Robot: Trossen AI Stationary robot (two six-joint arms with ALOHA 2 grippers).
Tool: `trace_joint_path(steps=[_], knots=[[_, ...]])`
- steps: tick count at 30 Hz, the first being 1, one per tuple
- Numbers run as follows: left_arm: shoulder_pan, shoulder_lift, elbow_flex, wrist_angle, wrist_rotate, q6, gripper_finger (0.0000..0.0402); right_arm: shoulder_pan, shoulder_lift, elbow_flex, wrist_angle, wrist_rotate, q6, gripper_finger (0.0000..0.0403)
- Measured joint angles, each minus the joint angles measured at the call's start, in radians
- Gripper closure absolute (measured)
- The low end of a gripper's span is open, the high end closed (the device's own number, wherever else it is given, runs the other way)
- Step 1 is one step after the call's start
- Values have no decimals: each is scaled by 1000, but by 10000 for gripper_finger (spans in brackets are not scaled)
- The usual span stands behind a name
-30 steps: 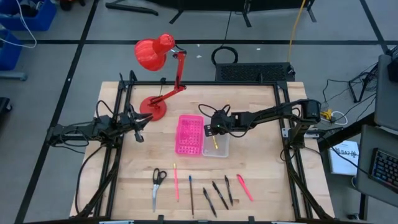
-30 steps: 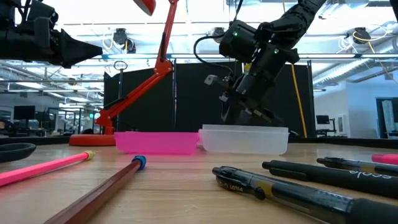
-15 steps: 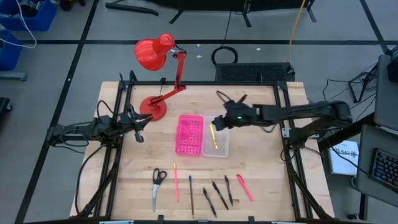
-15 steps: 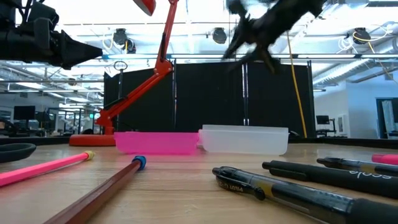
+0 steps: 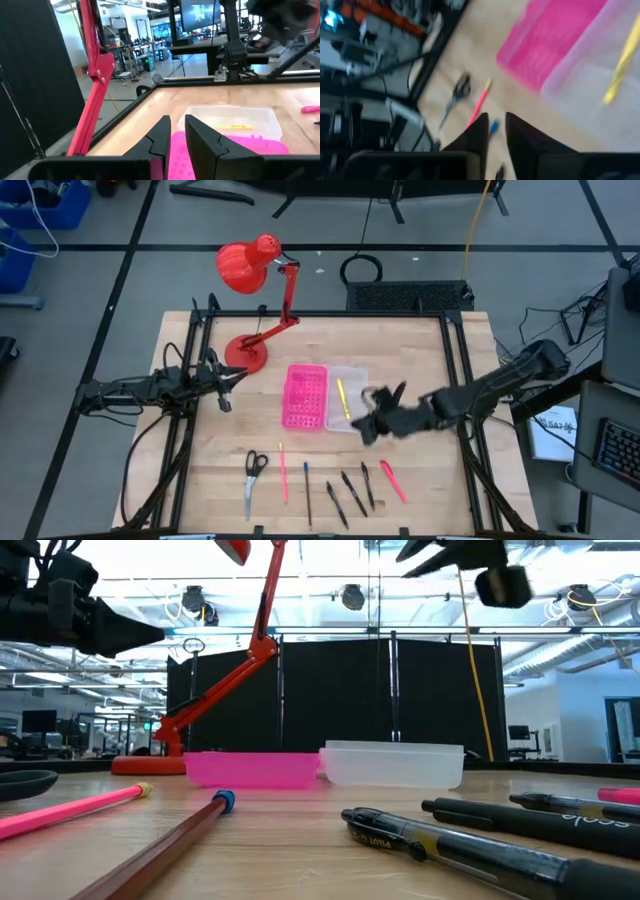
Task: Pick & place school supplies into a supply box
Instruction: Put the pink pen into the supply box
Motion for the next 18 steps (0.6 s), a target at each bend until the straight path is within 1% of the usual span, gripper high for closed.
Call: trace_joint_path(steps=[3, 4, 6, 10, 13, 15, 18], knots=[[0, 0, 0, 0, 13, -1, 337, 58, 106, 87, -5, -12, 17, 392], [0, 0, 0, 3, 18, -1, 337, 72, 144, 131, -17, -29, 9, 397], [0, 0, 0, 5, 24, -1, 337, 93, 223, 240, -104, -32, 6, 398], [0, 0, 0, 10, 25, 1, 337, 127, 370, 507, -395, -62, 32, 402], [0, 0, 0, 12, 25, 0, 337, 148, 478, 686, -619, -141, 104, 402], [0, 0, 0, 12, 25, 0, 337, 161, 546, 777, -775, -200, 151, 403], [0, 0, 0, 9, 26, -10, 337, 181, 628, 853, -980, -214, 215, 403]])
